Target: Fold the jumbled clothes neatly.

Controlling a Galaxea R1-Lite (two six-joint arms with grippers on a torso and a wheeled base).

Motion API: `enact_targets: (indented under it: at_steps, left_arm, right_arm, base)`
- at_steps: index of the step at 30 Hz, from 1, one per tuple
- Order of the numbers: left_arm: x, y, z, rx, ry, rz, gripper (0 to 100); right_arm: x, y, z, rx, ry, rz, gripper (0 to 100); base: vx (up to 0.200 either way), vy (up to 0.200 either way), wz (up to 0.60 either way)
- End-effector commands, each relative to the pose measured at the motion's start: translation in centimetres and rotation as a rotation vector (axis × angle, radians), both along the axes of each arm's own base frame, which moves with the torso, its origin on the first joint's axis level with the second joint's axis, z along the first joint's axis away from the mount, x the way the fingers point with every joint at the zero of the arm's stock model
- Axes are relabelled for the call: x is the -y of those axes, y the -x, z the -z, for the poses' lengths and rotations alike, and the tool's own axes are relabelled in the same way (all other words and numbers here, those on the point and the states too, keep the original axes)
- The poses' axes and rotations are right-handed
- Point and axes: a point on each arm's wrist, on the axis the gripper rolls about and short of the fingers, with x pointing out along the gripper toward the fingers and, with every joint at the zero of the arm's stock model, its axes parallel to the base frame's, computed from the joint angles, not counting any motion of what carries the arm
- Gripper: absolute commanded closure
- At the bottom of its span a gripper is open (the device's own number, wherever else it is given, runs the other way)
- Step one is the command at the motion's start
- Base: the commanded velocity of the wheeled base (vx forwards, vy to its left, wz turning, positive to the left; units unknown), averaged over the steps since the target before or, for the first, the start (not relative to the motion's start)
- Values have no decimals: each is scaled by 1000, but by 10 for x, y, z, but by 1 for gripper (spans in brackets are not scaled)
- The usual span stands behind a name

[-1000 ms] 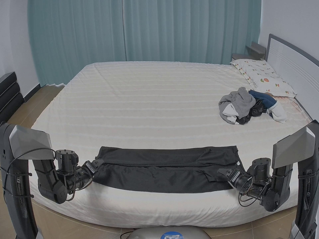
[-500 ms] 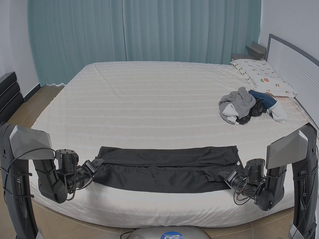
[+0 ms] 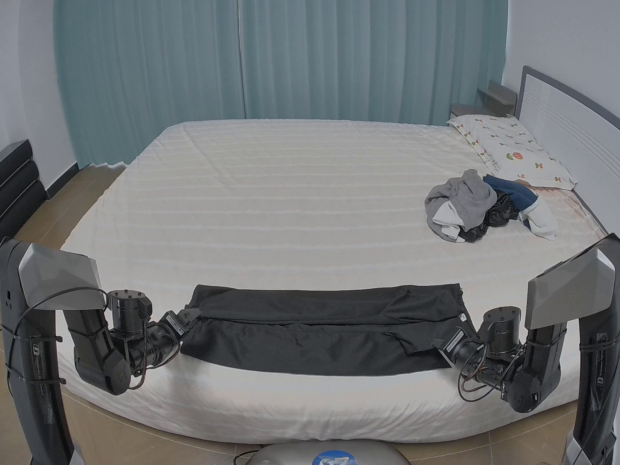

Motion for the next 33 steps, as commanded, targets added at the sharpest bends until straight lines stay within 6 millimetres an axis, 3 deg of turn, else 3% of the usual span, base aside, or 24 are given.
enact_targets:
  at_steps: [1,7,8,14,22,33]
  left_arm:
    - [0,0,1,-2,0,0,0]
    - [0,0,0,1,0,0,0]
    - [0,0,0,2,0,0,0]
    - [0,1,1,-4,-2,0,0]
    - [1,-7,-2,27,-11,11,0]
    - [6,-4,20,-25,-142,96,0]
  right_arm:
    - [-1,4,-2,-6,0,-9,100]
    - [-1,7,4,-39,17,-12,100]
    - [-1,8,6,-59,31,-16,0]
    - [-1,8,1,-38,36,-21,0]
    - [15,11,-30,44,29,15,0]
    - [19,15,-26,31,77,0,0]
  base:
    - [0,0,0]
    - [0,0,0]
    - [0,0,0]
    - [0,0,0]
    - [0,0,0]
    - [0,0,0]
